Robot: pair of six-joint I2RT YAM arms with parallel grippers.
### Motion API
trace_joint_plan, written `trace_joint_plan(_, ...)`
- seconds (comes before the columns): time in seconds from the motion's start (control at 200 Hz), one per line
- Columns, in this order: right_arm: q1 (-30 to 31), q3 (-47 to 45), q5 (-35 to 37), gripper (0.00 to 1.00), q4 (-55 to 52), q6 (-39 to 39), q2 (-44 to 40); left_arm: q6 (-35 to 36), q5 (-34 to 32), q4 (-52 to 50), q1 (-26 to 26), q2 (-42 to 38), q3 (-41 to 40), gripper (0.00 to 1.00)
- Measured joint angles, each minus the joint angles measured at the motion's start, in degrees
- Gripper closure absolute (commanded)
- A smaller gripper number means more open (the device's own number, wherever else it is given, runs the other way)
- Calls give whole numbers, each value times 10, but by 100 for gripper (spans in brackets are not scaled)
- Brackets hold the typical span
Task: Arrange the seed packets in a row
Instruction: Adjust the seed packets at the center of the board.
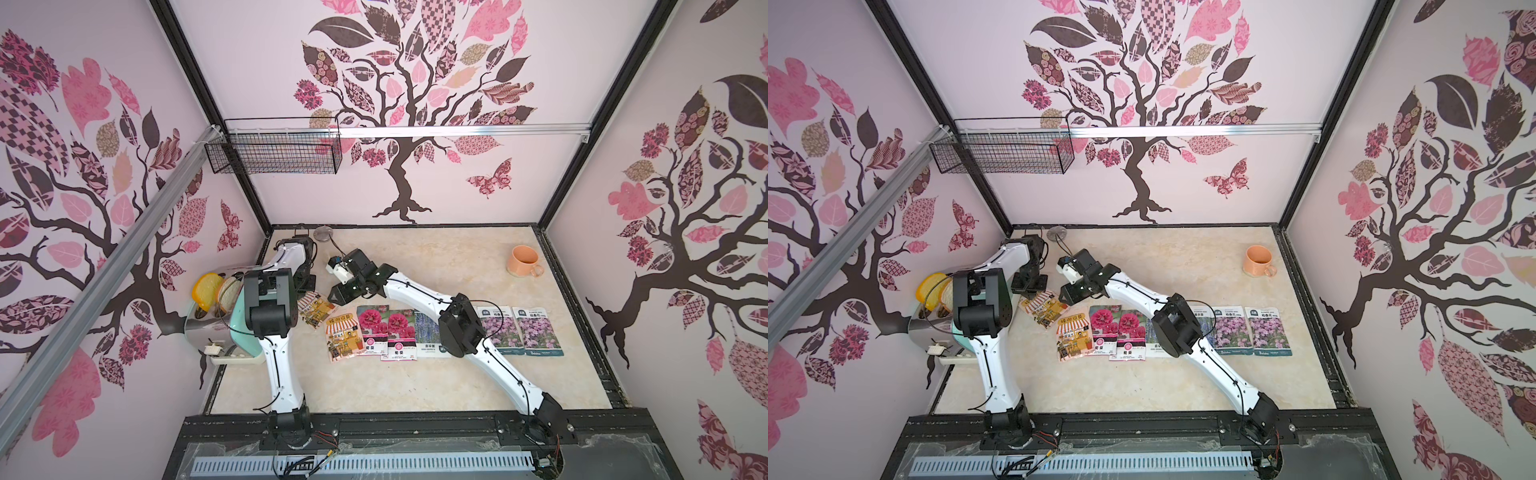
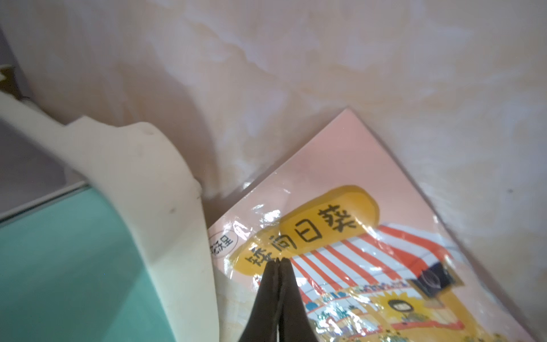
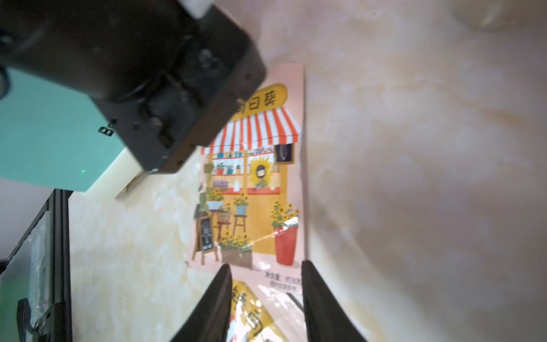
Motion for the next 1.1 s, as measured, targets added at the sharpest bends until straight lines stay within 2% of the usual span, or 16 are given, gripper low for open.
trace_joint_plan(0.16,-18,-11,-2,59,8,1,-5,-22,18,0,3,-45,2,96)
trace_joint_plan(0.3,-16,-34,-4,59,21,3,-17,-84,80,10,3,-70,-12,93)
trace_joint_plan(0.415,-16,-33,-14,59,24,7,-17,-148,147,42,-2,-104,-84,90)
trace_joint_plan(0.535,-22,-24,-37,59,25,14,-16,-208,196,76,-15,-158,-182,82)
trace_joint_plan(0.635,-33,-21,-56,60,27,20,-16,-250,217,98,-20,-208,-241,77)
trace_joint_plan(0.745,-41,-20,-70,62,32,28,-16,-276,226,114,-19,-245,-261,76)
trace_joint_plan(1.1,-43,4,-97,63,69,63,30,-334,253,207,-19,-240,-315,77)
